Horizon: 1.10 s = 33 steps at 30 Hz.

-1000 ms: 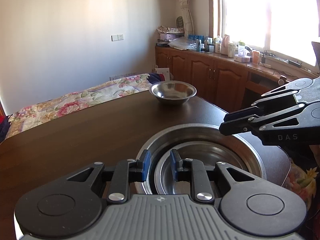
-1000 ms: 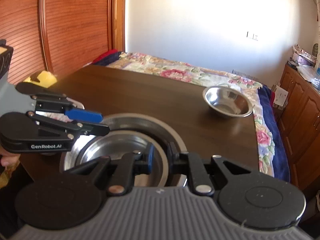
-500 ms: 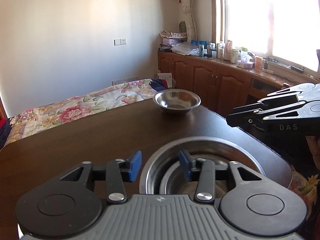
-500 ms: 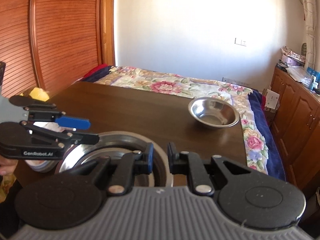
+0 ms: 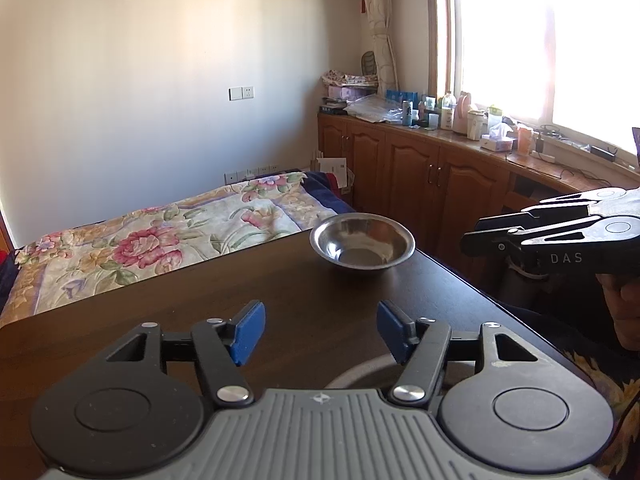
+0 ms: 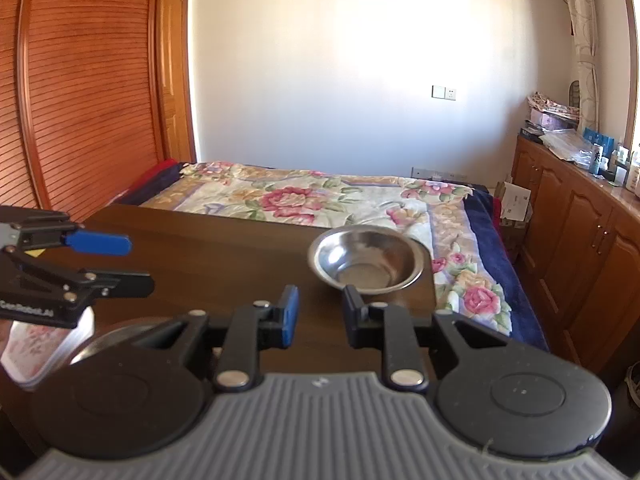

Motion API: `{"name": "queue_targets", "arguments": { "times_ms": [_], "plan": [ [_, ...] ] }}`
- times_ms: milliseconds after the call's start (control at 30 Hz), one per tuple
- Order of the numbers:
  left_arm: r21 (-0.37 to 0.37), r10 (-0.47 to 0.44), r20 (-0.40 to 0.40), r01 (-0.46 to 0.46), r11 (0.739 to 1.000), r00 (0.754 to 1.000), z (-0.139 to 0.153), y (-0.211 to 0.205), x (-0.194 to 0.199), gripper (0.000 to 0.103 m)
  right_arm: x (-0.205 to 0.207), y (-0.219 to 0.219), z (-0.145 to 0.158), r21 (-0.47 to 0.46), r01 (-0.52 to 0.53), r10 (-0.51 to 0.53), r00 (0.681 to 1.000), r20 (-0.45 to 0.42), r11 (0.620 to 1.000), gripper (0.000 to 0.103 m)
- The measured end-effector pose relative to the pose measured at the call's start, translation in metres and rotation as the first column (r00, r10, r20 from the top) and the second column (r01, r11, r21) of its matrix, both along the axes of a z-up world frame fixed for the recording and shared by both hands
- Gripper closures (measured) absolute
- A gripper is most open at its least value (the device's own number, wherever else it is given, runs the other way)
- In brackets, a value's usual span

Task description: Organize plates and bowls

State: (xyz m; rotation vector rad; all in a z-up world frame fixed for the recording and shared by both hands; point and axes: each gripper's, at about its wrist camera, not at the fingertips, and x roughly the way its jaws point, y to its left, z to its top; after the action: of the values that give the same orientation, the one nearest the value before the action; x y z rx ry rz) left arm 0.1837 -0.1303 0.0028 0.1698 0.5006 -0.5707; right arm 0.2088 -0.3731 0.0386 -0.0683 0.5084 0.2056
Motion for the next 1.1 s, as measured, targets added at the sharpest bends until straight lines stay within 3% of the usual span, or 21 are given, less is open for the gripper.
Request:
{"name": "queue_targets", "arguments": {
  "times_ms": [133,267,433,533,600,700,1100],
  "plan": [
    [-0.003,0.008,-0.014,-0.008,1.000,1.000,0.000,-0.010,0.018,0.030,0.015,-0.012,-0.004,0.013,0.015,-0.015,1.000,0.000,1.000,0.069],
    [0.008,0.015,-0.025,-0.015,1.000,1.000,0.000,-0.021,0.038,0.023,0.032,-0.022,-0.010,0.019,0.028,-0.028,1.000,0.002,0.999,0.048],
    [0.031,0.009,-0.028,-0.009,0.999,1.000,-0.002,-0.035,0.065,0.023,0.056,-0.034,-0.023,0.018,0.046,-0.046,0.999,-0.013,0.999,0.048],
    [0.046,0.004,-0.051,-0.002,0.999,0.999,-0.007,-0.044,0.083,0.032,0.069,-0.041,-0.033,0.025,0.051,-0.050,0.998,-0.033,0.998,0.048],
    [0.057,0.005,-0.065,-0.001,0.998,0.998,-0.011,-0.050,0.094,0.043,0.078,-0.045,-0.038,0.039,0.055,-0.053,0.998,-0.046,0.998,0.048],
    [0.053,-0.004,-0.100,0.010,0.999,0.995,-0.018,-0.056,0.111,0.051,0.090,-0.052,-0.046,0.071,0.061,-0.056,0.996,-0.063,0.996,0.048],
    [0.041,-0.021,-0.192,0.030,0.999,0.981,-0.037,-0.080,0.166,0.062,0.118,-0.067,-0.063,0.176,0.087,-0.068,0.992,-0.109,0.981,0.052]
  ]
}}
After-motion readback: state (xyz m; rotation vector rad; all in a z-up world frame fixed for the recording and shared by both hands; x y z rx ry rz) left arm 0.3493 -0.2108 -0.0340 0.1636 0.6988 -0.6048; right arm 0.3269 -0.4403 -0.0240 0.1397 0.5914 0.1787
